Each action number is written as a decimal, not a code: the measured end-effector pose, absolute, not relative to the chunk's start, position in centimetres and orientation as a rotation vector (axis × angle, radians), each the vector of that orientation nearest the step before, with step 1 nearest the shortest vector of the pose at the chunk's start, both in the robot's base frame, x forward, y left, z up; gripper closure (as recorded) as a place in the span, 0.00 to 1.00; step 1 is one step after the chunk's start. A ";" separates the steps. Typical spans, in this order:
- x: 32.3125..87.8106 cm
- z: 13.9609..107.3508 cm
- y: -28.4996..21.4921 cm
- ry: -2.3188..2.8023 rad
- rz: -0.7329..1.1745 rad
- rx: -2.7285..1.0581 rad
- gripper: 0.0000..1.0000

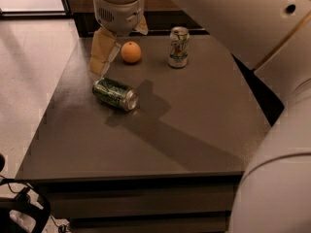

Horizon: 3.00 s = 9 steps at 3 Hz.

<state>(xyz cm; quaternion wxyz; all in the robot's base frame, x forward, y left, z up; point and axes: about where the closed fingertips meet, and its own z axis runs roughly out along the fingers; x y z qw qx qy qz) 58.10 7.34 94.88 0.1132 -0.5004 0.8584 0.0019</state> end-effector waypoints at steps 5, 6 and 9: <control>57.5 86.6 10.2 2.646 0.053 -1.547 0.00; 57.6 85.5 10.1 2.674 0.060 -1.534 0.00; 57.8 83.9 11.3 2.690 0.108 -1.502 0.42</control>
Offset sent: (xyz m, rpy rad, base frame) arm -0.0209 0.0220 -0.0579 -0.1133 0.1411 0.0466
